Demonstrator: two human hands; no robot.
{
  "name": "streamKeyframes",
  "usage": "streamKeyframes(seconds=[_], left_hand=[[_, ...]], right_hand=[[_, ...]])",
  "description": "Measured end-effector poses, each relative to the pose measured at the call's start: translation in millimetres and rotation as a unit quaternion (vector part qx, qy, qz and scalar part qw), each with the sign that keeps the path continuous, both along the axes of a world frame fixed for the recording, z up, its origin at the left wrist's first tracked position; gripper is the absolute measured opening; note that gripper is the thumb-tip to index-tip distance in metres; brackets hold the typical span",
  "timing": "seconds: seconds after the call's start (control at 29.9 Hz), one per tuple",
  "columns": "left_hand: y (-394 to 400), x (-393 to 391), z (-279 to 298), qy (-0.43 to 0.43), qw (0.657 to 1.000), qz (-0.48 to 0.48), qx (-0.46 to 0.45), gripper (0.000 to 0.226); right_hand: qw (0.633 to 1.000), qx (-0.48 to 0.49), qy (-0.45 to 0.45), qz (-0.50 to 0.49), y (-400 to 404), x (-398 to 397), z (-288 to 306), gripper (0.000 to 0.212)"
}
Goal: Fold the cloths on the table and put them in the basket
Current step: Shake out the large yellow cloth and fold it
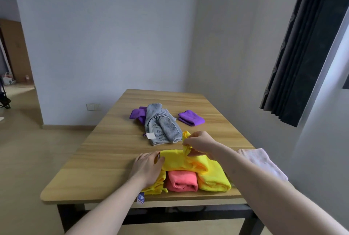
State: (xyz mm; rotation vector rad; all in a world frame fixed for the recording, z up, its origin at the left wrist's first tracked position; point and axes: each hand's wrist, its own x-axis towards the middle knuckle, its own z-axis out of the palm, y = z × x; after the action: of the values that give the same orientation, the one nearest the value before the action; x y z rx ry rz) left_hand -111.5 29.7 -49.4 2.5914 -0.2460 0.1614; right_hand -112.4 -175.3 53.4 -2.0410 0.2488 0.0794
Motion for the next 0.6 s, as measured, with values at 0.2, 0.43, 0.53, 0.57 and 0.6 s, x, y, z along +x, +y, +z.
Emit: streamKeyframes(seconds=[0.2, 0.43, 0.53, 0.57, 0.6], left_hand=[[3, 4, -4, -0.006, 1.0, -0.005, -0.007, 0.047], [5, 5, -5, -0.004, 1.0, 0.0, -0.028, 0.041], [7, 7, -7, 0.019, 0.998, 0.008, -0.059, 0.054], [7, 7, -7, 0.025, 0.997, 0.01, -0.069, 0.057], [7, 7, -7, 0.027, 0.996, 0.012, -0.078, 0.059]], right_hand=[[0.999, -0.013, 0.015, 0.033, 24, 6, -20, 0.02], [0.993, 0.055, 0.032, 0.095, 23, -5, -17, 0.028], [0.997, 0.048, -0.048, 0.047, 7, -7, -20, 0.02], [0.996, 0.011, -0.082, 0.019, 0, -9, -22, 0.02], [0.993, -0.042, -0.111, -0.009, -8, -11, -27, 0.022]])
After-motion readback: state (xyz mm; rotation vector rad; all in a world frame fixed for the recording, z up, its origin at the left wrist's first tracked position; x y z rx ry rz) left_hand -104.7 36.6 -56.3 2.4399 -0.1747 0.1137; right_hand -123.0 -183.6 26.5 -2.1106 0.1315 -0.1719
